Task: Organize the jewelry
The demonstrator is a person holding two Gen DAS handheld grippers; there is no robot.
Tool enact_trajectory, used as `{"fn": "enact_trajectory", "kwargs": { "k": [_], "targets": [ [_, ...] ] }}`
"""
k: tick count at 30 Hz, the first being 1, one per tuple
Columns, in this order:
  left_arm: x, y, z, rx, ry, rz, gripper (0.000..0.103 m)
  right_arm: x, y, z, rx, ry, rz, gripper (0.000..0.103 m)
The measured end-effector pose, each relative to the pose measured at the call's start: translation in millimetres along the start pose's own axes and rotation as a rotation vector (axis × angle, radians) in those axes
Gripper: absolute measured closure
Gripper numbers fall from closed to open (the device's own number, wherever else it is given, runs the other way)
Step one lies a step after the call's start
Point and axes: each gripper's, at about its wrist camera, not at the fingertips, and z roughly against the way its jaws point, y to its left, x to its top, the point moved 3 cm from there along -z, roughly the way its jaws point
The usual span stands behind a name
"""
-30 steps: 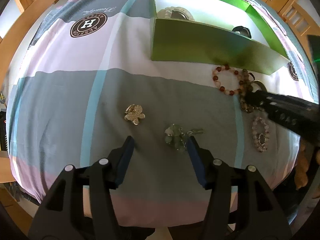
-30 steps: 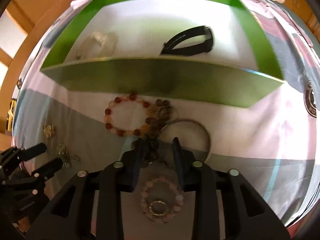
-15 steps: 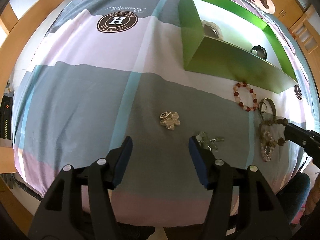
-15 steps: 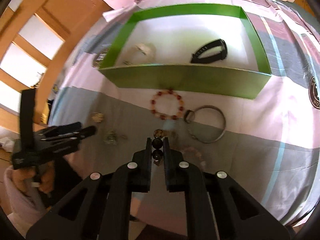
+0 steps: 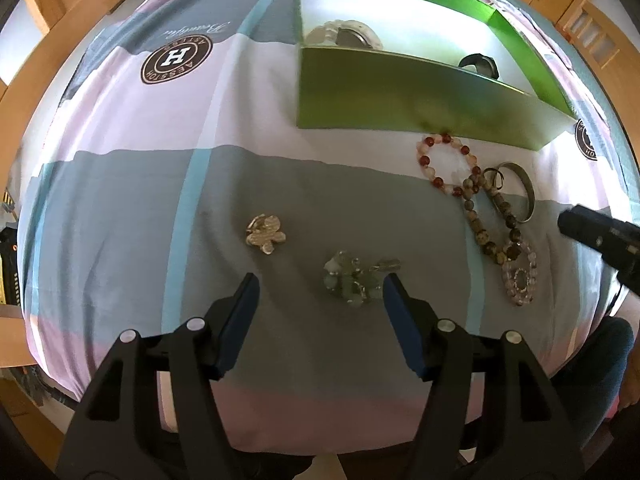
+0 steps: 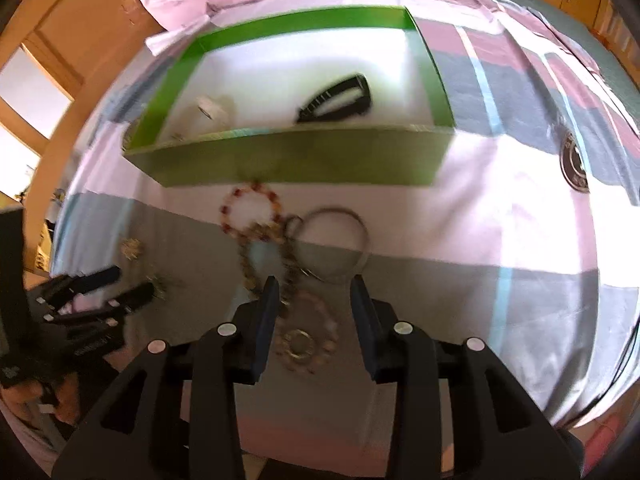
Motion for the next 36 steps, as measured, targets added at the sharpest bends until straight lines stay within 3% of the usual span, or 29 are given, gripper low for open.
{"fn": "enact_trajectory", "kwargs": {
  "k": [11,20,24,25,27,28,36],
  "targets": [
    [5.3,-21.4,-14.4,0.107,-0.024,-0.042,0.035,-25.9,-2.6,-36.7,-0.050,0.080,0.038,0.066],
    [-0.4,-29.1,-23.9,0.146,-0.035,-0.074,0.033,-29.5,1.2,-42.6,-0.084,0.070,0.056,0.066],
    [-5.3,-32.5,-21.2,0.124,-0.052,-0.076,0.053,-32.2,8.2,-42.0,-0.111,0.063,0.088,0.066],
    [-6.3,-33.8,-21.5,0.124,-0.057,-0.080,0.064,-32.8,9.4,-41.8,-0.111,0.061,0.094,0.072],
    [-9.9,-38.7,-18.8,0.114,-0.061,-0.087,0.072,-34.9,13.8,-41.4,-0.082,0.060,0.097,0.088],
    [-10.4,-40.1,-17.9,0.121,-0.063,-0.090,0.079,-35.8,15.9,-40.9,-0.079,0.058,0.097,0.091],
    [-9.4,-42.5,-4.4,0.128,-0.071,-0.063,0.083,-34.0,21.1,-27.7,-0.080,0.024,0.064,0.093]
  ]
}}
